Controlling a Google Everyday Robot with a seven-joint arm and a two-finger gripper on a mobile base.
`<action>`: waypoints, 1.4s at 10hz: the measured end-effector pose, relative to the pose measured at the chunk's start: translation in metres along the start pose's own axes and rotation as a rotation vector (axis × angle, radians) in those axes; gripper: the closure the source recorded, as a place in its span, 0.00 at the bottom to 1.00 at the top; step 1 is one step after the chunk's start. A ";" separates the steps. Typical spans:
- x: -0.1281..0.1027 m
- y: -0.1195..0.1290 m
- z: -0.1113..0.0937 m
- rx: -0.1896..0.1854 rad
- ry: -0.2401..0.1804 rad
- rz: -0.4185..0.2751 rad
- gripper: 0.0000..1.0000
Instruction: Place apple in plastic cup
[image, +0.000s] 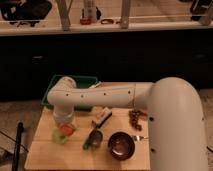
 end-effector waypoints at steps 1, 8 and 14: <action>-0.001 -0.003 -0.001 -0.002 0.001 -0.006 1.00; -0.014 -0.032 -0.004 0.013 -0.006 -0.107 1.00; -0.018 -0.042 -0.008 0.033 -0.016 -0.146 0.56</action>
